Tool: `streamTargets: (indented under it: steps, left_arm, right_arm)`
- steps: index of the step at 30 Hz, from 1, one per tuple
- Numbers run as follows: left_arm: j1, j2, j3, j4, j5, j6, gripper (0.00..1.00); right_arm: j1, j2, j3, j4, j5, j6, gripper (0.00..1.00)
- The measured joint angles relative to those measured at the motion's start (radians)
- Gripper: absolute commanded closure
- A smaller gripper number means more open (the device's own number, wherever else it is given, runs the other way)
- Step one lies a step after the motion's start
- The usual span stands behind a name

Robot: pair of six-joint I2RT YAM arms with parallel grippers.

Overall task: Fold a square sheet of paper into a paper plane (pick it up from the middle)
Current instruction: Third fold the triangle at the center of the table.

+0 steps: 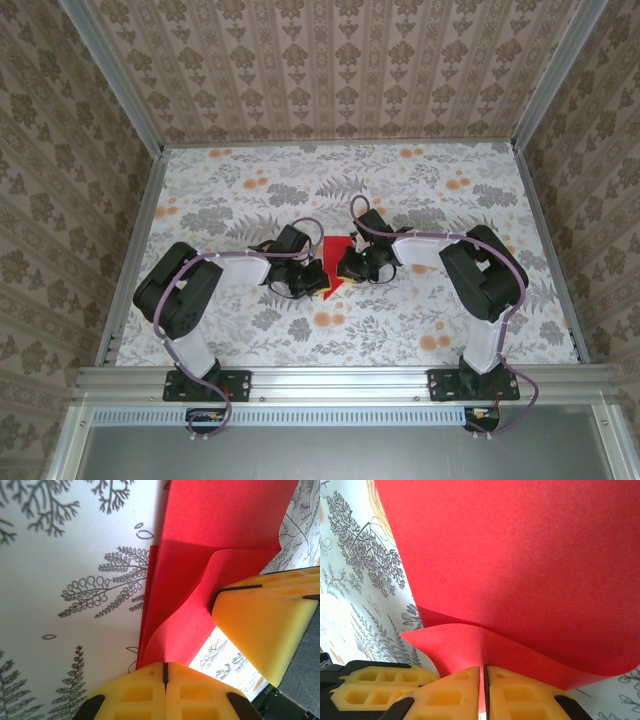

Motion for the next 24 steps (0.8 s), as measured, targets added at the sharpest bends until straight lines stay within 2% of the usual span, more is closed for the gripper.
streamTargets:
  steps: [11, 24]
  left_arm:
    - [-0.014, -0.037, 0.0, 0.009, 0.007, 0.006, 0.95]
    - [-0.02, 0.007, 0.0, 0.008, 0.019, 0.006, 0.95]
  right_arm:
    - [-0.003, 0.004, 0.0, 0.0, 0.0, 0.001, 0.87]
    - [-0.005, 0.007, 0.0, -0.001, -0.001, 0.002, 0.87]
